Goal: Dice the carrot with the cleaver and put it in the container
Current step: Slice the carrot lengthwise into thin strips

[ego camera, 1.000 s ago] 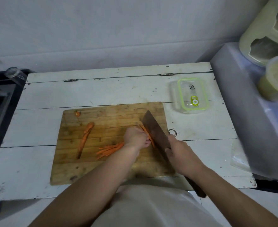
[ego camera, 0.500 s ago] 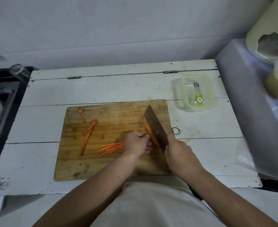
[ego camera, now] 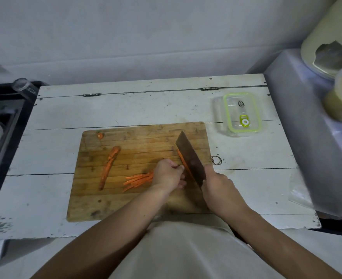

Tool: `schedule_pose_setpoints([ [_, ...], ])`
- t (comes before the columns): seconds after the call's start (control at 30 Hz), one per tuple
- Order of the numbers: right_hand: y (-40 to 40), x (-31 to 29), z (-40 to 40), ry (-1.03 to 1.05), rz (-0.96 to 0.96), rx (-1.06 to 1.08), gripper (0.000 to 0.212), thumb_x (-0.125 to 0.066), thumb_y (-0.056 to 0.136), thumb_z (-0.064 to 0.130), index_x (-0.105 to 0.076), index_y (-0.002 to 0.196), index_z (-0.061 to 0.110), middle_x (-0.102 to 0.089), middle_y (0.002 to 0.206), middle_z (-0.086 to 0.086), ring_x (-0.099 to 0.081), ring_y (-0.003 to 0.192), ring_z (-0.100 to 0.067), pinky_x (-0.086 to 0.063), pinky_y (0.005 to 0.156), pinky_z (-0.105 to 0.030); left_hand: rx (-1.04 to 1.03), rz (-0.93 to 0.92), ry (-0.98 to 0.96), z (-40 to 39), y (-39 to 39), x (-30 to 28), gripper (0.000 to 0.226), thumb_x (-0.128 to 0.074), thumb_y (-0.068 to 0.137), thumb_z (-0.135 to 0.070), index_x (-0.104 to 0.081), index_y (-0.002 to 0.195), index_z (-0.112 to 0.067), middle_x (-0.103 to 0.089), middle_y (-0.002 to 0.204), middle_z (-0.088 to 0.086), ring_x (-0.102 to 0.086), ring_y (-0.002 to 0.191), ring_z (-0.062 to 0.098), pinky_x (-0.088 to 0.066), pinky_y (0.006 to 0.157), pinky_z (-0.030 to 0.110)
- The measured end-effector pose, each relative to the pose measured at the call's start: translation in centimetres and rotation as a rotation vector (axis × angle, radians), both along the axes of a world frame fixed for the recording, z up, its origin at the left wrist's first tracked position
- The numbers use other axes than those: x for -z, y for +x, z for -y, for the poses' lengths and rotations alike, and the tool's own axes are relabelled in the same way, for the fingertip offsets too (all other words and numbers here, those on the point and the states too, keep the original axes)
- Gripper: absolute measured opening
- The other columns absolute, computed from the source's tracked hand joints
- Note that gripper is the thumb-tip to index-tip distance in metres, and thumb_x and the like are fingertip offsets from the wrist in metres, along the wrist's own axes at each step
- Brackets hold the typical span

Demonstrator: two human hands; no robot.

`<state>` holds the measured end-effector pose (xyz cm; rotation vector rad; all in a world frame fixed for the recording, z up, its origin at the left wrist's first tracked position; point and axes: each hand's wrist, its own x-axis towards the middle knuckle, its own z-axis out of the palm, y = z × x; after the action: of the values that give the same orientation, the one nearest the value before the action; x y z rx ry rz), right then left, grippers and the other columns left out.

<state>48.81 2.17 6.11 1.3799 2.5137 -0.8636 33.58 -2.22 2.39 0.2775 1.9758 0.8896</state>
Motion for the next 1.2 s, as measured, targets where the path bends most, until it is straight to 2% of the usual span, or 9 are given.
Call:
schedule_pose_setpoints([
  [0.17, 2.3, -0.4, -2.1, -0.142, -0.179, 0.258, 0.017, -0.045, 0.099, 0.017, -0.045, 0.116, 0.021, -0.064, 0.085, -0.01, -0.064, 0.069, -0.033, -0.054, 0.06, -0.043, 0.988, -0.902, 0.295, 0.1, -3.3, 0.4, 0.03, -0.067, 0.097, -0.025, -0.066, 0.127, -0.027, -0.062, 0.124, -0.008, -0.055, 0.118, 0.012, -0.048, 0.102, 0.033],
  [0.3, 2.6, -0.7, -3.4, -0.179, -0.22, 0.325, 0.003, -0.043, 0.099, 0.013, -0.044, 0.099, 0.017, -0.062, 0.079, -0.012, -0.064, 0.048, -0.031, -0.052, 0.042, -0.038, 1.516, -1.052, 0.268, -2.8, -5.0, -0.1, 0.023, -0.06, 0.101, -0.025, -0.066, 0.123, -0.024, -0.06, 0.126, -0.005, -0.048, 0.125, 0.019, -0.036, 0.109, 0.038],
  [0.53, 1.9, -0.2, -4.1, -0.192, -0.262, 0.329, 0.006, -0.044, 0.099, 0.015, -0.045, 0.103, 0.018, -0.062, 0.085, -0.012, -0.064, 0.05, -0.031, -0.056, 0.047, -0.047, 0.919, -1.066, -0.251, -3.4, -9.5, -0.7, 0.009, -0.054, 0.103, -0.024, -0.061, 0.102, -0.019, -0.068, 0.112, 0.008, -0.064, 0.101, 0.031, -0.045, 0.076, 0.038],
  [0.63, 0.9, -0.3, -4.0, -0.234, -0.28, 0.311, 0.012, -0.043, 0.1, 0.013, -0.046, 0.11, 0.017, -0.062, 0.08, -0.013, -0.062, 0.044, -0.028, -0.054, 0.043, -0.04, 0.564, -0.724, -0.371, -2.4, -12.8, -0.5, 0.023, -0.056, 0.102, -0.025, -0.068, 0.092, -0.007, -0.07, 0.092, 0.009, -0.068, 0.089, 0.03, -0.051, 0.071, 0.037],
  [0.73, -1.2, -0.6, -3.6, -0.259, -0.291, 0.273, 0.015, -0.042, 0.099, 0.012, -0.045, 0.112, 0.018, -0.062, 0.07, -0.013, -0.059, 0.037, -0.023, -0.052, 0.041, -0.041, 0.056, -0.042, -0.25, -1.7, -13.8, -0.5, 0.026, -0.053, 0.106, -0.013, -0.063, 0.084, -0.003, -0.068, 0.084, 0.016, -0.068, 0.071, 0.028, -0.06, 0.051, 0.031],
  [0.83, -4.6, -0.6, -3.4, -0.29, -0.301, 0.22, 0.023, -0.042, 0.1, 0.012, -0.046, 0.121, 0.019, -0.063, 0.061, -0.012, -0.058, 0.037, -0.021, -0.049, 0.041, -0.033, -0.045, 0.138, -0.159, -0.5, -14.1, -1.0, 0.014, -0.056, 0.104, -0.01, -0.06, 0.097, 0.001, -0.066, 0.086, 0.019, -0.068, 0.07, 0.027, -0.058, 0.044, 0.029],
  [0.97, -8.6, -0.6, -2.8, -0.286, -0.283, 0.179, 0.021, -0.044, 0.102, 0.016, -0.047, 0.122, 0.023, -0.064, 0.054, -0.008, -0.063, 0.042, -0.023, -0.048, 0.045, -0.029, 0.235, -0.31, -0.036, 2.1, -15.7, 0.5, 0.015, -0.056, 0.1, -0.008, -0.065, 0.089, -0.012, -0.073, 0.089, 0.013, -0.071, 0.073, 0.027, -0.063, 0.071, 0.044],
  [1.07, -11.1, -1.1, -1.8, -0.326, -0.288, 0.19, 0.021, -0.044, 0.102, 0.015, -0.047, 0.122, 0.021, -0.065, 0.057, -0.01, -0.062, 0.041, -0.02, -0.046, 0.041, -0.026, 0.605, -0.787, 0.102, 5.0, -15.1, 1.5, 0.011, -0.071, 0.093, -0.019, -0.068, 0.104, -0.019, -0.068, 0.107, 0.001, -0.065, 0.103, 0.022, -0.054, 0.094, 0.041],
  [1.2, -13.4, -1.1, -0.7, -0.345, -0.299, 0.208, 0.022, -0.046, 0.102, 0.014, -0.047, 0.124, 0.019, -0.064, 0.062, -0.01, -0.06, 0.043, -0.019, -0.049, 0.043, -0.029, 0.724, -0.946, 0.169, 6.4, -14.4, 3.3, 0.04, -0.075, 0.089, -0.037, -0.063, 0.122, -0.017, -0.058, 0.122, 0.0, -0.048, 0.12, 0.019, -0.044, 0.106, 0.037],
])
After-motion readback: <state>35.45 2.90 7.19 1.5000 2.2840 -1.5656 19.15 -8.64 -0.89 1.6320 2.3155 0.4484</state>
